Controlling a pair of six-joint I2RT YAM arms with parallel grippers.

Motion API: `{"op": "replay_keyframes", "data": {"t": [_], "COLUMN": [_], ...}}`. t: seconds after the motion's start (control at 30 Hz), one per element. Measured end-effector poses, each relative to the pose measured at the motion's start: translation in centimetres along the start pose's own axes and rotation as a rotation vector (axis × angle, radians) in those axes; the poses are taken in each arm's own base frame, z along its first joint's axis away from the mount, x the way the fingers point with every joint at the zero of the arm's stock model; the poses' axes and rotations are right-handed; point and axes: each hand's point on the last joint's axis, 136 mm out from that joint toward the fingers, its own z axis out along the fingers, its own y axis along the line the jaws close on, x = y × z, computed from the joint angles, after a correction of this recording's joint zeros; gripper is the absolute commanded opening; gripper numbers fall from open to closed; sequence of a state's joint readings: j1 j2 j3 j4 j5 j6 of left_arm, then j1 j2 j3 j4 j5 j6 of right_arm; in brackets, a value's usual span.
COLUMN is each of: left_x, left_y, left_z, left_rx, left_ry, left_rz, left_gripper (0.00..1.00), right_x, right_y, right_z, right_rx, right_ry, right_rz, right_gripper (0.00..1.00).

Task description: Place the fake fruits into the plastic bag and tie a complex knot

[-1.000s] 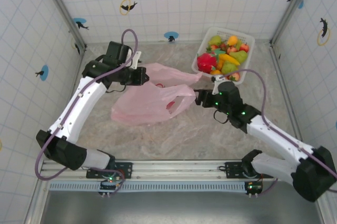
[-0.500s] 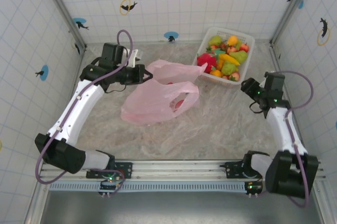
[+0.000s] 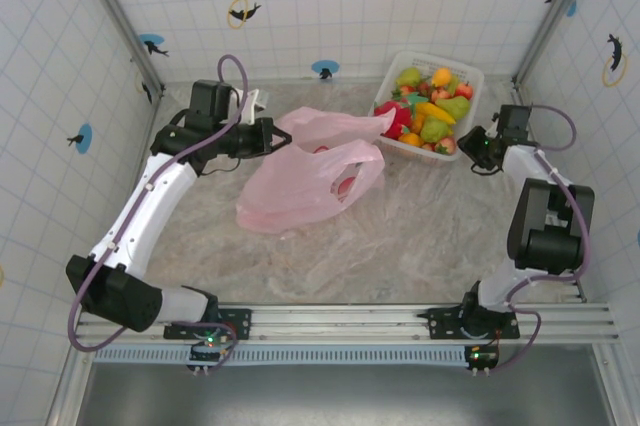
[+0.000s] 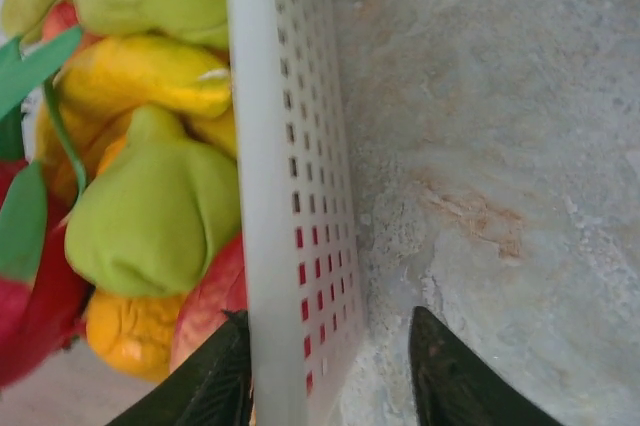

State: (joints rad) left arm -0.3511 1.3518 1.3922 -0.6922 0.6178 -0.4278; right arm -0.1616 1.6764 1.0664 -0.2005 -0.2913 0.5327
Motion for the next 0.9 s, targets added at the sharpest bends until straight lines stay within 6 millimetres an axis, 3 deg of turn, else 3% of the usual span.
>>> {"op": "replay_keyframes", "data": {"t": [0.17, 0.3, 0.63, 0.73, 0.9], "left_x": [-0.3, -0.4, -0.9, -0.8, -0.2], "left_y": [0.5, 0.9, 2.1, 2.1, 2.0], "left_z": [-0.3, -0.5, -1.0, -1.0, -1.0], "left_rx": [-0.008, -0.014, -0.034, -0.032, -0.018], "left_ry": [-0.016, -0.025, -0.042, -0.040, -0.028], "left_rz": [-0.007, -0.014, -0.034, -0.030, -0.031], "left_gripper": [0.00, 0.00, 0.00, 0.00, 0.00], "right_x": [0.3, 0.6, 4.2, 5.5, 7.2], "right_y": [0.4, 0.0, -4.6, -6.3, -8.3], "right_z": [0.1, -0.8, -6.5, -8.4, -10.8], "right_rx": [0.011, 0.048, 0.218, 0.270, 0.335], "right_ry": [0.020, 0.023, 0.049, 0.050, 0.049], "right_rz": [-0.054, -0.100, -0.166, -0.177, -0.159], "right_gripper": [0.20, 0.12, 0.11, 0.14, 0.46]}}
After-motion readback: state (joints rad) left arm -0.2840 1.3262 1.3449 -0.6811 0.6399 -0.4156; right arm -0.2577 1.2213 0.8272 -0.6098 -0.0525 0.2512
